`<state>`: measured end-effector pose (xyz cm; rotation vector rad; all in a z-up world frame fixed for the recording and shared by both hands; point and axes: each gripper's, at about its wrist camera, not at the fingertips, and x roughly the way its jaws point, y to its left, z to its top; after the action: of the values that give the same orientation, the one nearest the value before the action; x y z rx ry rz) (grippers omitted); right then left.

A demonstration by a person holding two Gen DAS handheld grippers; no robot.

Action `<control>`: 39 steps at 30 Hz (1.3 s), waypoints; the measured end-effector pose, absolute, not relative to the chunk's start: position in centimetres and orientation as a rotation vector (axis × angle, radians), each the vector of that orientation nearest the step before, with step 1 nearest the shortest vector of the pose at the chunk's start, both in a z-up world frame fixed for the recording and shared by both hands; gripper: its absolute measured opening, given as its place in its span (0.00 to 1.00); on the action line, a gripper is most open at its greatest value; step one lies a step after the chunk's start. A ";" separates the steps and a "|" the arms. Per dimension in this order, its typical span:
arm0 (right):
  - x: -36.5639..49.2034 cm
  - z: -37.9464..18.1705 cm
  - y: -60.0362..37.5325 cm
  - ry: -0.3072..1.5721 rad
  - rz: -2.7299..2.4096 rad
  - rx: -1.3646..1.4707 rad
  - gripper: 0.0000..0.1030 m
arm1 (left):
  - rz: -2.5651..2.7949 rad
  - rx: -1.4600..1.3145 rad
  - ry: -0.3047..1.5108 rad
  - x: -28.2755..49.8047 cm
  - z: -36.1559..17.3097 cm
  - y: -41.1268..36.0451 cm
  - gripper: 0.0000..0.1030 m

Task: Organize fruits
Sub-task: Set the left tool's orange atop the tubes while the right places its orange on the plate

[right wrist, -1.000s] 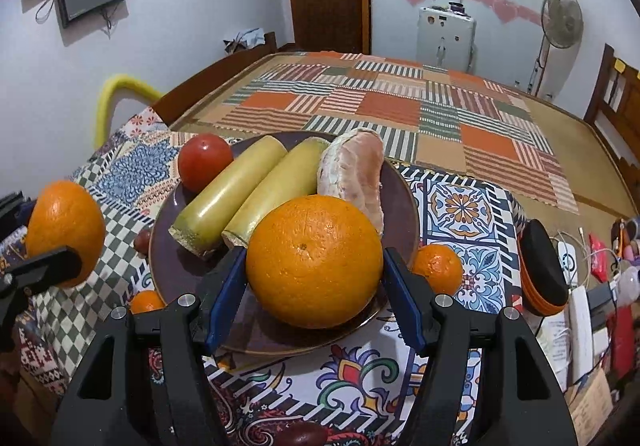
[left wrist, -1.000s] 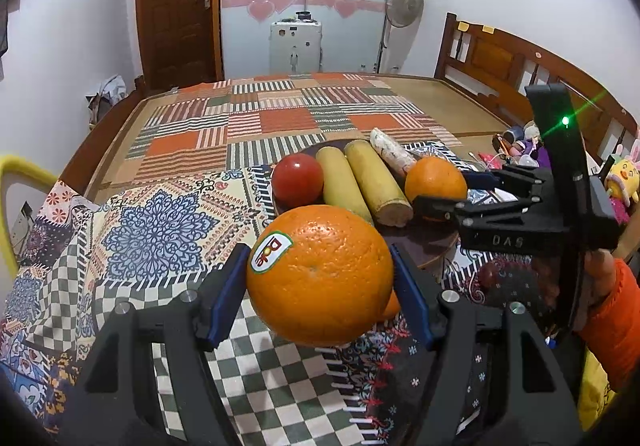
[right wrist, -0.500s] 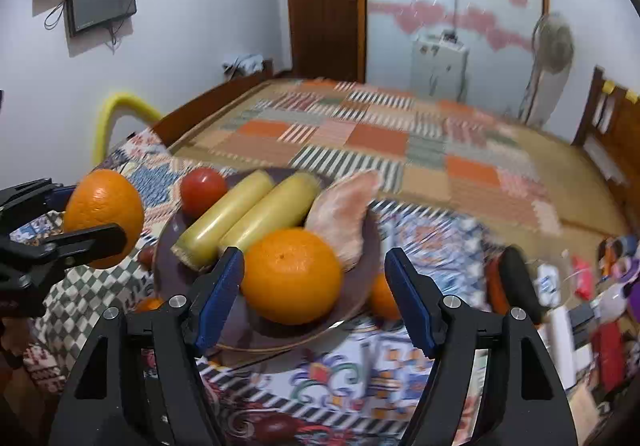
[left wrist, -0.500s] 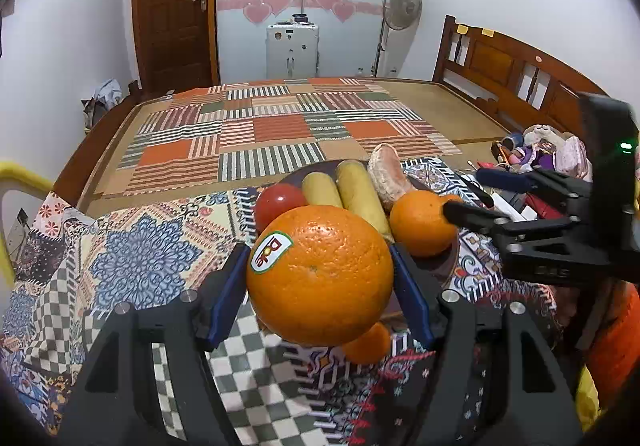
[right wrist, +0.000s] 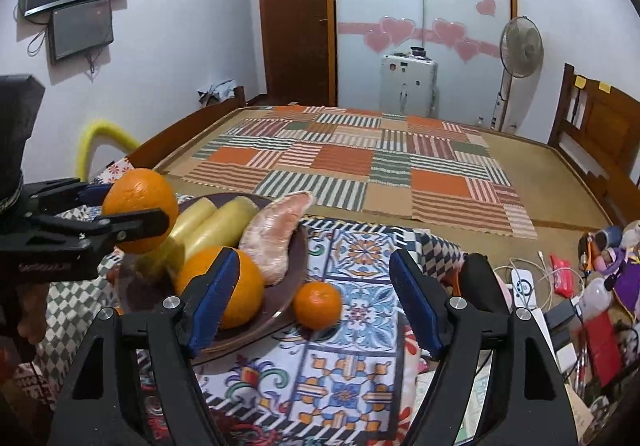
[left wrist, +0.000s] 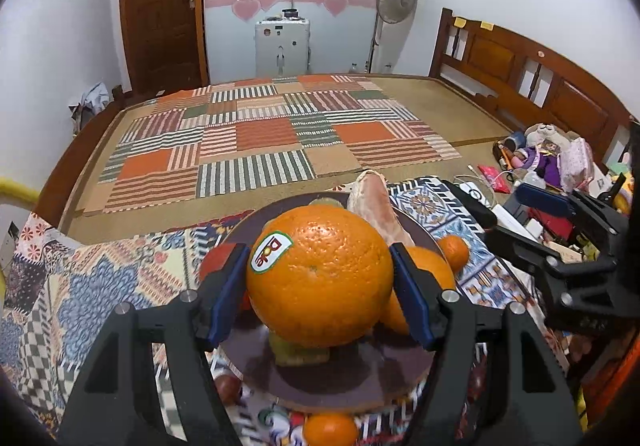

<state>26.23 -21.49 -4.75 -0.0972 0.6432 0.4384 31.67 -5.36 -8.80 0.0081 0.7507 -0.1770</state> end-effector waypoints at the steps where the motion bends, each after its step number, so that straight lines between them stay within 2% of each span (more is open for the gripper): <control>1: 26.4 -4.9 -21.6 0.644 0.436 -0.096 0.72 | -0.175 0.014 0.755 32.2 -9.0 -5.6 0.67; 19: 27.2 -6.1 -22.9 0.659 0.434 -0.086 0.72 | -0.152 0.011 0.784 36.0 -10.4 -6.0 0.67; 25: 26.6 -5.9 -22.5 0.658 0.439 -0.099 0.72 | -0.166 0.002 0.781 34.8 -10.1 -5.5 0.71; 39: 25.5 -7.0 -22.9 0.705 0.447 -0.120 0.72 | -0.127 0.061 0.664 27.9 -6.7 -2.1 0.73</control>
<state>25.52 -22.87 -7.04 -0.1195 0.7050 0.4465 27.91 -2.12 -6.70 0.0608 0.6637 -0.1273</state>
